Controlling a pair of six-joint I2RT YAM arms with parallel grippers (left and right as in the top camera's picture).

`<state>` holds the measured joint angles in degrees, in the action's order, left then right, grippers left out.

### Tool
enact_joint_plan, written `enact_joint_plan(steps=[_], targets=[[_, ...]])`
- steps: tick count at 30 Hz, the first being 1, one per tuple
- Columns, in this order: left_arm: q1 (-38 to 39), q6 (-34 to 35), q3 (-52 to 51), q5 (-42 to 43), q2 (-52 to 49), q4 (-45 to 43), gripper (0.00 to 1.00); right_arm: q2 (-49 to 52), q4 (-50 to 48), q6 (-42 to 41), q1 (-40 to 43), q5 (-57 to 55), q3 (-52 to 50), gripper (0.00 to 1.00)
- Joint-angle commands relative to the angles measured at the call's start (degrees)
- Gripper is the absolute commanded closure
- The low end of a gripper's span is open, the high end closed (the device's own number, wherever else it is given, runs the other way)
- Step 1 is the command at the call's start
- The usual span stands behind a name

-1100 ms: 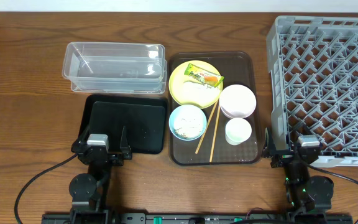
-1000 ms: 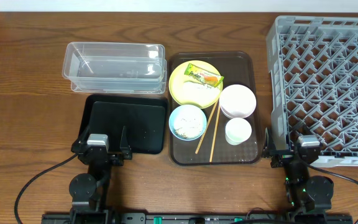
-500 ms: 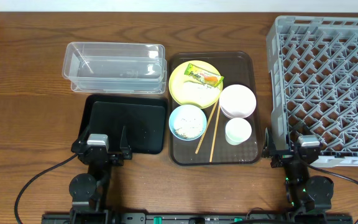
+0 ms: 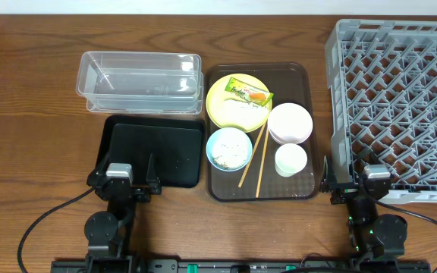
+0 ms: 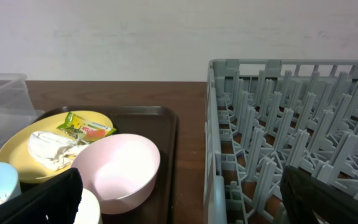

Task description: Sort waste into correct bins and load items into the dishwasher rack

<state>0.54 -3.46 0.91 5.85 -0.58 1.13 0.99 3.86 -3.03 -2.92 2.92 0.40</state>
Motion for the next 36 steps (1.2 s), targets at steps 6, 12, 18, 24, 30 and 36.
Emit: enact_joint_plan(steps=[6, 12, 18, 24, 30, 36], targets=[[-0.2, -0.8, -0.7, 1.2, 0.3, 2.1, 0.0, -0.2, 0.2, -0.1, -0.5, -0.5, -0.1, 0.01], [-0.2, -0.8, -0.7, 1.2, 0.3, 2.1, 0.0, -0.2, 0.2, -0.1, -0.5, -0.5, -0.1, 0.01], [-0.2, -0.8, -0.7, 1.2, 0.3, 2.1, 0.0, -0.2, 0.2, -0.1, -0.5, -1.0, -0.1, 0.01], [-0.2, 1.1, -0.7, 1.2, 0.3, 2.1, 0.0, -0.2, 0.2, -0.2, -0.5, -1.5, -0.1, 0.01], [-0.2, 2.3, 1.8, 1.2, -1.5, 5.6, 0.0, -0.1, 0.7, -0.1, -0.5, -3.3, 0.4, 0.01], [-0.2, 2.3, 10.2, 1.2, -10.1, 10.8, 0.0, 3.9, 5.4, -0.1, -0.5, -6.2, 6.3, 0.01]])
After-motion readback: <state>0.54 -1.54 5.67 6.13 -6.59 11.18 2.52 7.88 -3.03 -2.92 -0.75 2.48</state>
